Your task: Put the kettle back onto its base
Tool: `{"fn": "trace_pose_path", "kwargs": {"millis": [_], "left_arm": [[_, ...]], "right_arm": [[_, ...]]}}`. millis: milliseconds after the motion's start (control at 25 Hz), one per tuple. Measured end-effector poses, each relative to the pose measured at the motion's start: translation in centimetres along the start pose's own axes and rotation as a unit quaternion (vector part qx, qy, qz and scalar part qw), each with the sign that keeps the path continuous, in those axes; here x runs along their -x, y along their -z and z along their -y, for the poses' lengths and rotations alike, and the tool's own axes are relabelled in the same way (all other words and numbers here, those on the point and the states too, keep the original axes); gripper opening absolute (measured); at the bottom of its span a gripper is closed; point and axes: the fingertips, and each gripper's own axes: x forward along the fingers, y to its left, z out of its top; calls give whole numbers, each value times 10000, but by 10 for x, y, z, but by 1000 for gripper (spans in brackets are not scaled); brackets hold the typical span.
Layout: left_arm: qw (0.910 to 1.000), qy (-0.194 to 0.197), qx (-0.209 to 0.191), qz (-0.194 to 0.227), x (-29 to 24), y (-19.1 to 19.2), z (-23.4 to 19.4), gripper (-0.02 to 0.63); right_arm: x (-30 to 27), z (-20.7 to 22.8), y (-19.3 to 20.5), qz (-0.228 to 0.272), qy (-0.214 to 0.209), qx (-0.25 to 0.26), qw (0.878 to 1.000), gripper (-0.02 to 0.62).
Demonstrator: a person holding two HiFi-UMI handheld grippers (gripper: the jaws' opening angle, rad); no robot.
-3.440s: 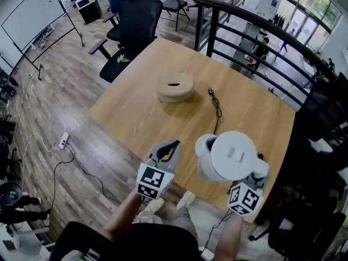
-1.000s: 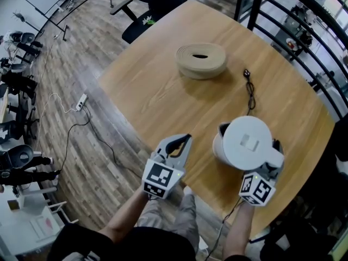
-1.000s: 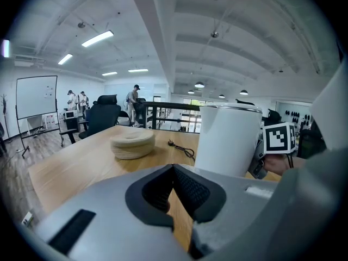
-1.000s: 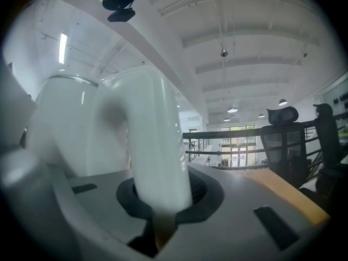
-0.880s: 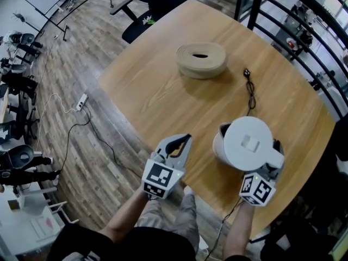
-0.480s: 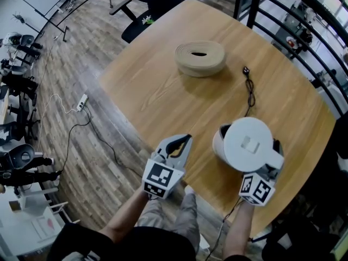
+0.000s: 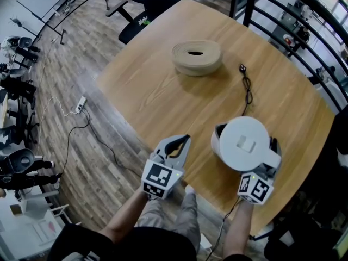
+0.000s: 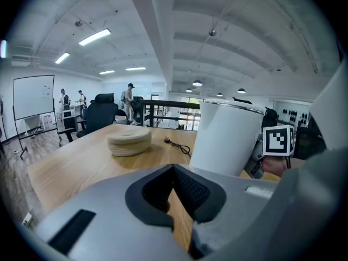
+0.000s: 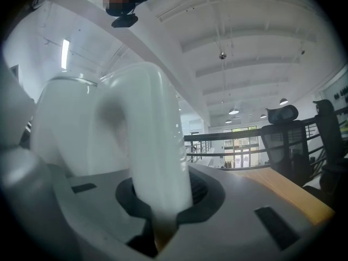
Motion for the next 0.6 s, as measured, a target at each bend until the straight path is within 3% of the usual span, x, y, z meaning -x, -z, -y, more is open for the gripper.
{"fn": "trace_pose_path", "kwargs": {"millis": [280,600], "left_arm": [[10000,27,-1,-10,3,6,1,-3],[10000,63,0,-10,6,9,-1,-3]], "right_arm": [[4,5,4,-26,118,-31,9999,67],[13,10,6,-143,478,179,9986,188]]}}
